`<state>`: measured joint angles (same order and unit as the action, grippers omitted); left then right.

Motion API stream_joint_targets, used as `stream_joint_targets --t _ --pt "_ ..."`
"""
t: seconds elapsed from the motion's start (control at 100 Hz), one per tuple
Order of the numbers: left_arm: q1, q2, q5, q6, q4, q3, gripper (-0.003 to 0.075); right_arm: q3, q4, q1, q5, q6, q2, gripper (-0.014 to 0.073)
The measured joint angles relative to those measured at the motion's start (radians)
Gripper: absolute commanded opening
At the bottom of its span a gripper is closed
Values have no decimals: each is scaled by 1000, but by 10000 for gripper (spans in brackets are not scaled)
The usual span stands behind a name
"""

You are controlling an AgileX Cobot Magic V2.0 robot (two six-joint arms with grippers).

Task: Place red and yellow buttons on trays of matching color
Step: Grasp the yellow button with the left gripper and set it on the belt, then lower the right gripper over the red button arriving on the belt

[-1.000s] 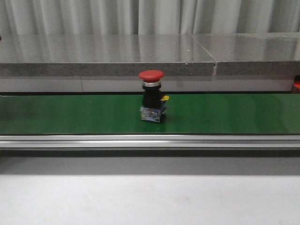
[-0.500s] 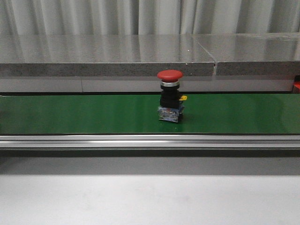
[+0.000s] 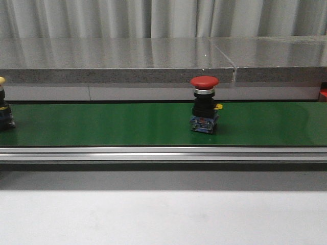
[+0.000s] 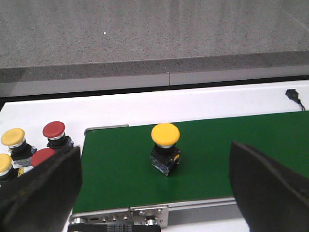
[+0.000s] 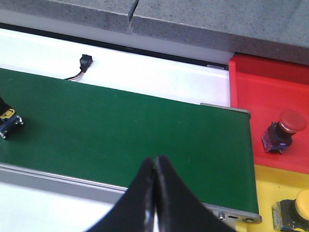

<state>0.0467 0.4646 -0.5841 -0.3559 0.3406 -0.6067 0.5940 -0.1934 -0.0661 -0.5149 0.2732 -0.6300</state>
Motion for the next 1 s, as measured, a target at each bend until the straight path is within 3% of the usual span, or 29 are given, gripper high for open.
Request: stream_joint_targets --t 0.09,0.3,0.86,0.94,1.0 --pt "0 -94 0 0 16 63 398 0 0 0 0 0 0 -68" --pt "0 -227 0 0 28 149 -13 0 0 0 0 0 0 -68" --pt "0 -243 0 0 29 169 -19 0 0 0 4 0 0 -67" --pt "0 -243 0 0 29 169 -19 0 0 0 5 0 0 -43" --pt "0 -243 0 0 29 169 -19 0 0 0 5 0 0 24"
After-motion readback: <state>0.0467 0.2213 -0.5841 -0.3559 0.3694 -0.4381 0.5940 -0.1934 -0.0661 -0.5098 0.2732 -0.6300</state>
